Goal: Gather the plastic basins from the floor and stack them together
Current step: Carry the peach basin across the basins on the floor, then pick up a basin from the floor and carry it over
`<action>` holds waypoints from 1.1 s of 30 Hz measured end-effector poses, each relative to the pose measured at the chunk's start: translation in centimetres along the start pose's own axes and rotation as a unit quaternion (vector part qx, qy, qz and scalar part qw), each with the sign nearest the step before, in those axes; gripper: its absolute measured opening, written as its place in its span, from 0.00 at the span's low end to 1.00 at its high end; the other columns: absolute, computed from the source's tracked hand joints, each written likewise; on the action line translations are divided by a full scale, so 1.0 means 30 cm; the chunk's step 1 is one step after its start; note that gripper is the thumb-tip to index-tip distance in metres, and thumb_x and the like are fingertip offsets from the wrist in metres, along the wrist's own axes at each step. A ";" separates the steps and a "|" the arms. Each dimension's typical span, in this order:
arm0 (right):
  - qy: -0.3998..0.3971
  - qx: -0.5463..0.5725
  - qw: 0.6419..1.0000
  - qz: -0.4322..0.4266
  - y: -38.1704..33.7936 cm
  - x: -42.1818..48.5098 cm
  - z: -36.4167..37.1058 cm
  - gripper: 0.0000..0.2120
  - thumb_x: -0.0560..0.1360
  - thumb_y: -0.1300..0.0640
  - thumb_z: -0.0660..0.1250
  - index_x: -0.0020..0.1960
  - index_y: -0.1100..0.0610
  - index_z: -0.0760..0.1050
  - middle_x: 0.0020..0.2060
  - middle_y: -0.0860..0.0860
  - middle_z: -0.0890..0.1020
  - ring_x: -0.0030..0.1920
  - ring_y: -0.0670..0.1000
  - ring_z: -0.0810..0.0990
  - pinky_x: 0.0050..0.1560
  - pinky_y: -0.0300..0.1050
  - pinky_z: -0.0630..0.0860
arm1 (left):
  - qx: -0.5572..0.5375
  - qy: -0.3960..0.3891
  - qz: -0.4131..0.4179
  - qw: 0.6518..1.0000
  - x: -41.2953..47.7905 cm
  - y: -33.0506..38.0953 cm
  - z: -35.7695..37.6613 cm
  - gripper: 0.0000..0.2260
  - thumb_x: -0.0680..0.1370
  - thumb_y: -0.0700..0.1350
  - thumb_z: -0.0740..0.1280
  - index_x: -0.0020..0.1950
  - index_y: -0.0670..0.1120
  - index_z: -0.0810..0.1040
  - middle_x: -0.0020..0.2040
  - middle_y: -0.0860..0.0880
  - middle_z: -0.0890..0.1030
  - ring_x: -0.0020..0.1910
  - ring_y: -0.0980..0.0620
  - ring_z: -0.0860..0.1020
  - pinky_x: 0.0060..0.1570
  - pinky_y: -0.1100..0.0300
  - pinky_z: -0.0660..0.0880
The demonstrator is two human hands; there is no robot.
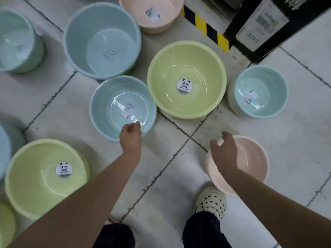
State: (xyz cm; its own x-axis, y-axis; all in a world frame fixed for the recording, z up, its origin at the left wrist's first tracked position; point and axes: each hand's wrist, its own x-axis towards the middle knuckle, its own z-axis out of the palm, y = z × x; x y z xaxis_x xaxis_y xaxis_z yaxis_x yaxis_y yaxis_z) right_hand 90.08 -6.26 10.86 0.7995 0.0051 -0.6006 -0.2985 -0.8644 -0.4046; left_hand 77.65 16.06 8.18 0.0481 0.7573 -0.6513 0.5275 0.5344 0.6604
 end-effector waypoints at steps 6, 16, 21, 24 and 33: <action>-0.124 0.096 0.987 0.040 -0.362 -0.039 0.386 0.26 0.80 0.46 0.63 0.73 0.58 0.68 0.67 0.56 0.76 0.67 0.58 0.74 0.63 0.45 0.68 | 0.178 0.115 -0.025 0.977 0.327 0.027 -0.251 0.35 0.72 0.49 0.74 0.75 0.40 0.65 0.71 0.39 0.69 0.69 0.38 0.71 0.69 0.46 0.67; -0.175 0.182 0.959 0.127 -0.431 -0.046 0.696 0.13 0.73 0.62 0.71 0.57 0.59 0.76 0.41 0.57 0.81 0.31 0.54 0.79 0.29 0.43 0.74 | -0.019 -0.045 -0.080 0.996 0.492 -0.055 -0.384 0.18 0.66 0.38 0.64 0.56 0.42 0.73 0.47 0.43 0.78 0.48 0.40 0.80 0.46 0.45 0.81; -0.204 0.139 0.956 0.156 -0.496 -0.271 0.559 0.12 0.73 0.70 0.64 0.55 0.64 0.75 0.38 0.59 0.80 0.33 0.56 0.78 0.30 0.45 0.75 | -0.045 -0.085 -0.070 0.993 0.320 0.072 -0.597 0.27 0.58 0.38 0.59 0.58 0.44 0.72 0.47 0.45 0.79 0.44 0.45 0.78 0.36 0.57 0.74; -0.217 0.130 0.958 0.132 -0.628 -0.450 0.447 0.12 0.73 0.70 0.63 0.56 0.66 0.75 0.40 0.61 0.80 0.34 0.57 0.78 0.29 0.45 0.76 | -0.076 -0.085 -0.080 0.990 0.219 0.216 -0.760 0.29 0.56 0.37 0.58 0.57 0.45 0.75 0.45 0.46 0.80 0.41 0.48 0.78 0.34 0.60 0.73; -0.248 0.078 0.964 0.059 -1.245 -0.978 0.161 0.15 0.71 0.71 0.63 0.56 0.64 0.76 0.42 0.61 0.82 0.38 0.58 0.79 0.33 0.48 0.80 | -0.159 -0.015 -0.113 0.981 -0.066 0.725 -1.291 0.22 0.61 0.40 0.59 0.53 0.50 0.79 0.47 0.46 0.84 0.47 0.43 0.81 0.49 0.43 0.80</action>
State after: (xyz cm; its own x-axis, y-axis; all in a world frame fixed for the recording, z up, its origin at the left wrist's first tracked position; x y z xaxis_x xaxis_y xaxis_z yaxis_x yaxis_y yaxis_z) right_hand 75.25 28.30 40.26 0.4187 0.1850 -0.8891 -0.4781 -0.7874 -0.3891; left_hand 56.18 40.73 38.31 -0.0115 0.5963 -0.8027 0.2363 0.7816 0.5773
